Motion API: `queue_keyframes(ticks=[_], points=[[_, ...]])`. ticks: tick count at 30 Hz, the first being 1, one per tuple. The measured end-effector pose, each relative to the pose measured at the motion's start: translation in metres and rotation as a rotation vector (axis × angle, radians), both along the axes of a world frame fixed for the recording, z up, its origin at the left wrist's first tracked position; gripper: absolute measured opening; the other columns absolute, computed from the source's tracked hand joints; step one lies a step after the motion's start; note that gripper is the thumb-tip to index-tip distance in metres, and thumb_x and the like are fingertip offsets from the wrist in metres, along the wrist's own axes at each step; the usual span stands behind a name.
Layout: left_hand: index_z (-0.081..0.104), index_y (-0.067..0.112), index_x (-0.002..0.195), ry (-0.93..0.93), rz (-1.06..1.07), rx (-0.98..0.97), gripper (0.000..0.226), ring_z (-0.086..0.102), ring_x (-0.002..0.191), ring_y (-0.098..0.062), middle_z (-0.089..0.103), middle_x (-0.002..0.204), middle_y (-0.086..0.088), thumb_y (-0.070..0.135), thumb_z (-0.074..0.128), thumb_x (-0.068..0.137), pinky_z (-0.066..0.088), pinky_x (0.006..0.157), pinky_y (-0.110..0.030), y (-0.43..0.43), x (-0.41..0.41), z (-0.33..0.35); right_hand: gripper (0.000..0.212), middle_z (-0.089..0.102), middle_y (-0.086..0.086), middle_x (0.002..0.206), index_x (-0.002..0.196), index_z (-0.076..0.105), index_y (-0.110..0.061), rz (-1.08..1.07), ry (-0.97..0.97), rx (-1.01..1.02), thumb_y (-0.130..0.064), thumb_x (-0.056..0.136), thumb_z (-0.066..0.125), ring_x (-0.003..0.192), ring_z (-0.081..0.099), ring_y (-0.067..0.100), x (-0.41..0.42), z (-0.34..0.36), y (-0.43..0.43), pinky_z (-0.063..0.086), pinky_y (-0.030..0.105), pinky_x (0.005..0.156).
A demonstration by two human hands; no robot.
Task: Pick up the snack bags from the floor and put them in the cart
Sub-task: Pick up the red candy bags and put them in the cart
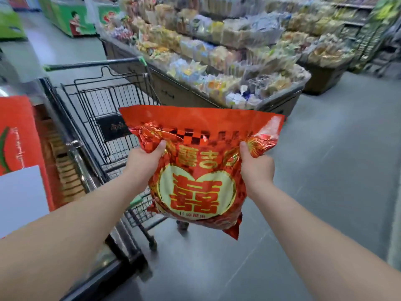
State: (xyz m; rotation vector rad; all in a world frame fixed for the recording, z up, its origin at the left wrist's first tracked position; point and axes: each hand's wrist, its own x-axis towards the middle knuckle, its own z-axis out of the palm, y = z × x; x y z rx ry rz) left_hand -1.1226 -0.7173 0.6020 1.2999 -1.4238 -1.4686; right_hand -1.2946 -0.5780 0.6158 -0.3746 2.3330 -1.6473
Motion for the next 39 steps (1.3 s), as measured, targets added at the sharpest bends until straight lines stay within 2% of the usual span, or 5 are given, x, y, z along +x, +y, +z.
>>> queue_keyframes(ticks=[8, 17, 22, 31, 39], points=[[0.065, 0.023, 0.079, -0.037, 0.264, -0.039, 0.024, 0.068, 0.086, -0.025, 0.072, 0.089, -0.003, 0.046, 0.066, 0.082, 0.055, 0.08, -0.039, -0.118, -0.05, -0.002, 0.038, 0.061, 0.0, 0.072, 0.072, 0.057, -0.015, 0.27, -0.072, -0.08, -0.05, 0.086, 0.061, 0.072, 0.059, 0.024, -0.083, -0.001, -0.153, 0.046, 0.033, 0.067], [0.059, 0.024, 0.071, 0.034, 0.685, -0.068, 0.02, 0.057, 0.065, -0.01, 0.06, 0.071, 0.008, 0.029, 0.062, 0.09, 0.046, 0.047, -0.017, -0.183, -0.059, -0.01, 0.039, 0.066, 0.003, 0.085, 0.084, 0.058, -0.015, 0.704, -0.147, -0.008, -0.054, 0.085, 0.059, 0.086, 0.065, 0.028, -0.112, -0.014, -0.307, 0.054, 0.045, 0.083], [0.067, 0.02, 0.087, 0.0, 0.801, -0.037, 0.012, 0.065, 0.089, -0.022, 0.069, 0.092, 0.0, 0.032, 0.064, 0.088, 0.052, 0.079, -0.032, -0.231, -0.04, -0.023, 0.029, 0.053, -0.011, 0.066, 0.066, 0.049, -0.028, 0.847, -0.175, -0.025, -0.039, 0.09, 0.06, 0.06, 0.054, 0.011, -0.1, -0.017, -0.378, 0.052, 0.04, 0.081], [0.067, 0.011, 0.097, -0.123, 0.764, 0.089, 0.022, 0.061, 0.091, -0.022, 0.066, 0.097, -0.004, 0.032, 0.063, 0.089, 0.047, 0.079, -0.029, -0.353, -0.018, -0.085, 0.018, 0.054, -0.013, 0.073, 0.088, 0.057, -0.021, 0.775, -0.223, 0.118, -0.039, 0.09, 0.06, 0.066, 0.052, 0.01, -0.08, -0.09, -0.508, 0.042, 0.03, 0.074], [0.066, 0.016, 0.088, -0.2, 0.769, 0.233, 0.02, 0.065, 0.09, -0.025, 0.068, 0.093, -0.005, 0.036, 0.065, 0.086, 0.052, 0.087, -0.037, -0.449, -0.005, -0.154, 0.058, 0.055, 0.004, 0.089, 0.109, 0.05, -0.001, 0.704, -0.249, 0.347, -0.053, 0.085, 0.059, 0.081, 0.053, 0.023, -0.066, -0.162, -0.611, 0.046, 0.036, 0.079]])
